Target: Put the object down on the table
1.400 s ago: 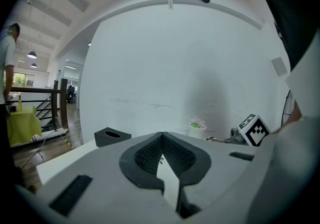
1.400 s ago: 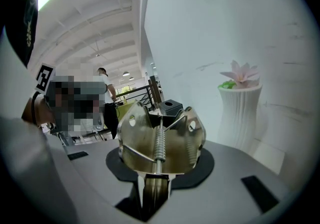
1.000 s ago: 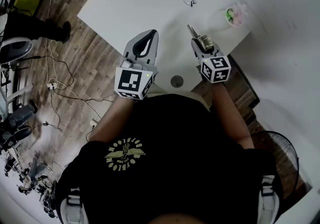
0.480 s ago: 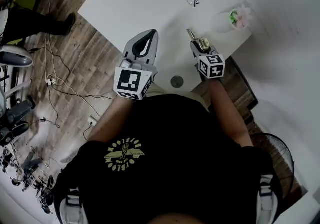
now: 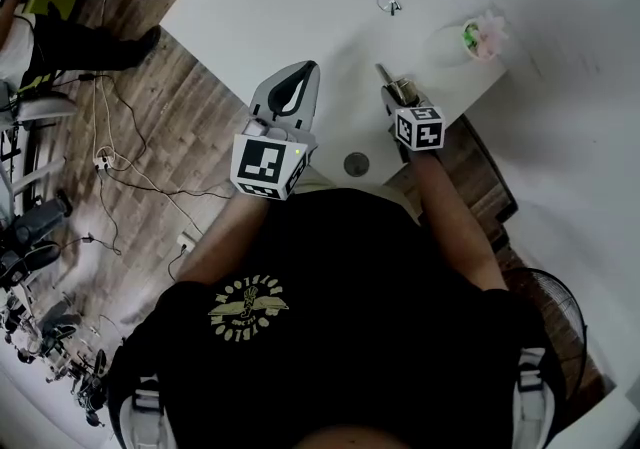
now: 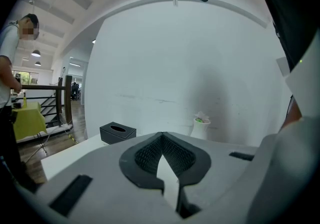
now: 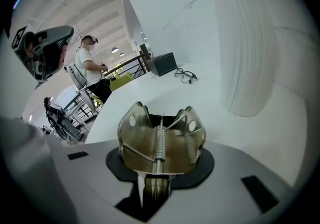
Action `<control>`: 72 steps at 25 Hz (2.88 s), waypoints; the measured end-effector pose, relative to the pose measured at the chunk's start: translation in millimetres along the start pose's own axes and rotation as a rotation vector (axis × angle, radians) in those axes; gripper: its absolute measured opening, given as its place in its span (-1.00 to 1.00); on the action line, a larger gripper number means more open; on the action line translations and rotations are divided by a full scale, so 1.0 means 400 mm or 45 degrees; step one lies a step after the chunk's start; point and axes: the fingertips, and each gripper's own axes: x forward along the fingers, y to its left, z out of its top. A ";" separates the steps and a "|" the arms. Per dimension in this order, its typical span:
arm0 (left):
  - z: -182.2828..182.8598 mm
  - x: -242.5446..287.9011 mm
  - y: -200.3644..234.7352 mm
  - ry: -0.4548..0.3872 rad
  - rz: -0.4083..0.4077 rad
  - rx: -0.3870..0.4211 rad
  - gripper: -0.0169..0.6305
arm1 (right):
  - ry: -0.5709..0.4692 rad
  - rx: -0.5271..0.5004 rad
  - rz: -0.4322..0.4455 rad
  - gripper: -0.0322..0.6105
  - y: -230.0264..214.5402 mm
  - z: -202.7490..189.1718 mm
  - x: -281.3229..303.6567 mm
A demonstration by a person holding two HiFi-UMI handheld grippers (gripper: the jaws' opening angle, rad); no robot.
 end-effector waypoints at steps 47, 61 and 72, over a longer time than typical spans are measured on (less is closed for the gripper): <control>0.137 -0.184 -0.164 -0.230 0.010 0.033 -0.93 | -0.703 -0.334 -0.168 -0.89 0.163 0.300 -0.637; 0.166 -0.255 -0.239 -0.277 0.017 0.111 -0.93 | -0.903 -0.466 -0.146 -0.90 0.294 0.390 -0.852; 0.181 -0.277 -0.285 -0.296 -0.001 0.165 -0.93 | -0.902 -0.440 -0.165 -0.90 0.297 0.356 -0.874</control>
